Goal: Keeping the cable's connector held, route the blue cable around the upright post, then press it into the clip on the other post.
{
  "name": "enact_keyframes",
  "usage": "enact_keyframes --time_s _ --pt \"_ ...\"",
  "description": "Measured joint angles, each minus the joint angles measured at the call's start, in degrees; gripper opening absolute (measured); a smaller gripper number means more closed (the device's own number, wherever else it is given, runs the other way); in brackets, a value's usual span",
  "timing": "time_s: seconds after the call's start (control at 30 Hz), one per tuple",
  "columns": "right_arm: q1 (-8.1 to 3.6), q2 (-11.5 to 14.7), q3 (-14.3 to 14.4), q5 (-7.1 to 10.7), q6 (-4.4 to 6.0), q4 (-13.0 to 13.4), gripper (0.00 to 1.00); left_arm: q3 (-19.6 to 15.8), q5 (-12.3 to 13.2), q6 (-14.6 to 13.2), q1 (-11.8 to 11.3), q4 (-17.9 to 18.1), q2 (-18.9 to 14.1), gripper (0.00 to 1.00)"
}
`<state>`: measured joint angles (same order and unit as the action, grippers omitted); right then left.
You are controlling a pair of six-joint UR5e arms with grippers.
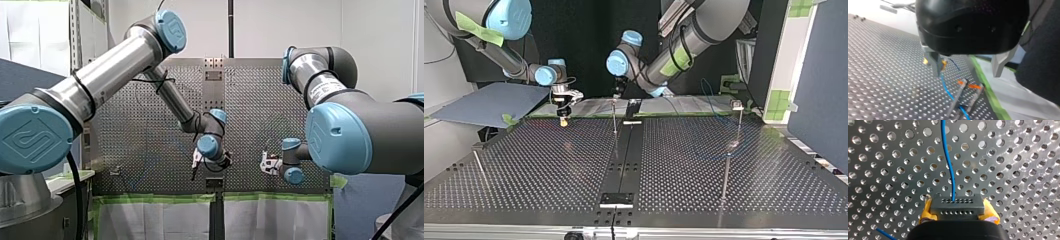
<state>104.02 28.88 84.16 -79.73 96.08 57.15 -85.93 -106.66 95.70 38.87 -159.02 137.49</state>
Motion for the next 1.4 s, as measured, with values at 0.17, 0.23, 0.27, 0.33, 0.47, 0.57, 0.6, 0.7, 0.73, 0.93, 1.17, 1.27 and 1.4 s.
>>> enact_keyframes --time_s 0.17,0.23,0.27,0.33,0.47,0.57,0.6,0.7,0.73,0.93,1.17,1.27,1.4 --pt "0.00 0.0 0.0 0.00 0.00 0.0 0.00 -2.9 -2.7 2.6 0.7 2.9 -2.9 1.00" --pt "0.01 0.0 0.0 0.00 0.00 0.0 0.00 -4.3 -3.3 3.9 0.9 4.0 -4.3 1.00" --pt "0.01 0.0 0.0 0.00 0.00 0.0 0.00 -4.8 -3.4 4.5 1.0 4.3 -4.8 1.00" --pt "0.03 0.0 0.0 0.00 0.00 -0.1 0.00 -6.1 -3.4 5.8 1.1 4.5 -6.1 1.00" --pt "0.02 0.0 0.0 0.00 0.00 -0.1 0.00 -8.1 -3.5 7.8 1.3 3.8 -8.1 1.00" --pt "0.02 0.0 0.0 0.00 0.09 -0.1 0.00 -9.7 -3.7 9.2 1.5 2.5 -9.7 1.00" --pt "0.02 0.0 0.0 0.00 0.11 -0.1 0.00 -10.2 -3.8 9.6 1.6 2.0 -10.1 1.00" --pt "0.01 0.0 0.0 0.00 0.15 0.0 0.00 -11.9 -4.4 10.1 1.8 0.3 -11.9 1.00" --pt "0.01 0.0 0.0 0.00 0.16 0.0 0.00 -12.6 -4.7 10.2 1.9 -0.3 -12.6 1.00" --pt "0.04 0.0 0.0 0.00 0.18 -0.1 0.00 -15.8 -6.2 10.0 2.6 -3.4 -15.8 1.00" --pt "0.14 0.0 0.0 0.22 0.22 0.0 0.00 -19.6 -7.8 10.7 3.4 -4.0 -19.6 1.00" --pt "0.16 0.0 0.0 0.26 0.25 0.0 0.00 -21.4 -8.1 10.9 3.7 -4.3 -21.4 1.00" --pt "0.25 -0.1 0.0 0.38 0.26 -0.1 0.00 -23.8 -8.7 10.8 4.1 -4.1 -23.8 1.00"
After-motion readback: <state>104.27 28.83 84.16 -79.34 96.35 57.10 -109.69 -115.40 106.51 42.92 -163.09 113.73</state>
